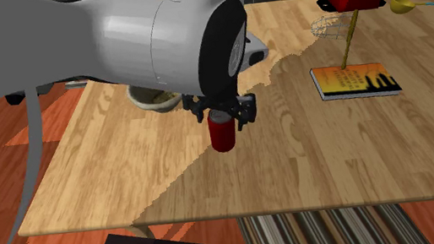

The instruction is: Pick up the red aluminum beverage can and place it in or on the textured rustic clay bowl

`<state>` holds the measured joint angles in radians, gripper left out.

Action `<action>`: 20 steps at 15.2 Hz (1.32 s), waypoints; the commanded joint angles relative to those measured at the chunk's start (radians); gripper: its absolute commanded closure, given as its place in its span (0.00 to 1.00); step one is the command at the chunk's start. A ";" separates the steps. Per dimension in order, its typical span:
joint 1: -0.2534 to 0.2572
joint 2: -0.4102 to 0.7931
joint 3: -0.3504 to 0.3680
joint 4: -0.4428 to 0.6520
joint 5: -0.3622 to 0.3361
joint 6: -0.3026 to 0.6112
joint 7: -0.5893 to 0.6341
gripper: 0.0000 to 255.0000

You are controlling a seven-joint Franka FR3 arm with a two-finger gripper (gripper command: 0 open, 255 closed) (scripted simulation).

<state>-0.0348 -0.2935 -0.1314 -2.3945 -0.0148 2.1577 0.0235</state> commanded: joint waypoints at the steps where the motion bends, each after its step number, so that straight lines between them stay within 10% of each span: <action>1: 0.000 0.000 0.000 -0.001 0.000 0.002 0.000 0.00; 4: 0.000 0.000 0.000 -0.001 0.000 0.001 0.000 0.00; 5: 0.000 0.000 0.000 -0.001 0.000 0.001 0.000 1.00; 20: 0.000 -0.029 0.003 0.055 -0.002 -0.084 0.004 1.00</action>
<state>-0.0348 -0.3186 -0.1285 -2.3525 -0.0170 2.0909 0.0274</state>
